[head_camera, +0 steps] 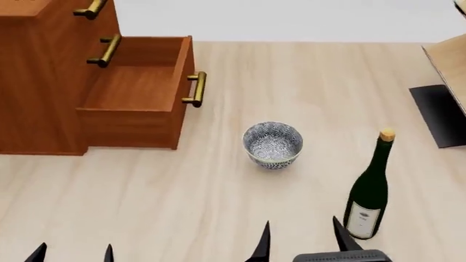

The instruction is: Put the wine bottle in the bottom drawer of the cabinet.

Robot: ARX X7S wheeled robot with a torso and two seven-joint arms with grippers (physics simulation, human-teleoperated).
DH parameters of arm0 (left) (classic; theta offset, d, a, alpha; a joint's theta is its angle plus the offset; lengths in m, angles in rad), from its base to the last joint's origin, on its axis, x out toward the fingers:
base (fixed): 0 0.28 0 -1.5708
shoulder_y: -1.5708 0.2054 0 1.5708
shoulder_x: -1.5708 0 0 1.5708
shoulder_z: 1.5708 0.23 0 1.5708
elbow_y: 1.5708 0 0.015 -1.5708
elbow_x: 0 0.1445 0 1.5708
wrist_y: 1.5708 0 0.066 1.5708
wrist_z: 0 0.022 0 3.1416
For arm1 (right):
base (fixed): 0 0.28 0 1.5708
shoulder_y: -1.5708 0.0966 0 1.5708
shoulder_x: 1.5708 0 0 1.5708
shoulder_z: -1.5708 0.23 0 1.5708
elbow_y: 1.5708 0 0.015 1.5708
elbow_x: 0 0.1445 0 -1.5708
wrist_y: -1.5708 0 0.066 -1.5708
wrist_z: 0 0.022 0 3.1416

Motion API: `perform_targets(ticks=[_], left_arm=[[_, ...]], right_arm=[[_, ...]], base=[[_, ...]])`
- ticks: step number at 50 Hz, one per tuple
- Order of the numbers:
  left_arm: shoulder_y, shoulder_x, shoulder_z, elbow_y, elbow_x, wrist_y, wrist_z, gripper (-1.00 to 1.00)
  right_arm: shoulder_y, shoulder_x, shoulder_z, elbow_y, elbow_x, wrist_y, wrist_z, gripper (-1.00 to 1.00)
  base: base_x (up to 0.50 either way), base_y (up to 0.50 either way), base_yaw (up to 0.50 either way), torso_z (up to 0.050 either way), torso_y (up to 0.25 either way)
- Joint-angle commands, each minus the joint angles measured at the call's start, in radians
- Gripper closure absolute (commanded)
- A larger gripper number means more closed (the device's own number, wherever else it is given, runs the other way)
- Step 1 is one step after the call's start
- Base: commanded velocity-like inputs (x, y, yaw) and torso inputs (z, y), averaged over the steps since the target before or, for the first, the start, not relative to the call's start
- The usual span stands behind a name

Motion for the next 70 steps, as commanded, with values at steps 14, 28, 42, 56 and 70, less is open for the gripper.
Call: perform_targets(ticks=[14,28,42,56,70], left_arm=[[0.004,-0.022,0.023,0.003,-0.026,0.014,-0.030,-1.00],[0.000,-0.032,0.037,0.002,-0.035,0.013,-0.041,-1.00],[-0.001,-0.041,0.048,0.001,-0.043,0.014,-0.053,-1.00],[-0.002,-0.049,0.059,-0.004,-0.051,0.022,-0.061,-1.00],[-0.002,-0.058,0.068,0.005,-0.061,0.019,-0.070,-1.00]], right_arm=[[-0.005,0.018,-0.005,0.011,0.036,-0.017,0.010,-1.00],[0.000,0.023,-0.002,0.025,0.059,-0.021,0.017,-1.00],[-0.004,0.031,0.007,0.044,0.083,-0.040,0.023,-1.00],[-0.005,0.039,0.000,0.043,0.091,-0.043,0.030,-1.00],[-0.004,0.046,-0.011,0.042,0.097,-0.045,0.037,-1.00]], base=[[0.11,0.47,0.00,0.000,0.000],[0.16,0.30,0.00,0.000,0.000],[0.17,0.07,0.00,0.000,0.000],[0.17,0.00,0.00,0.000,0.000],[0.18,0.00,0.00,0.000,0.000]])
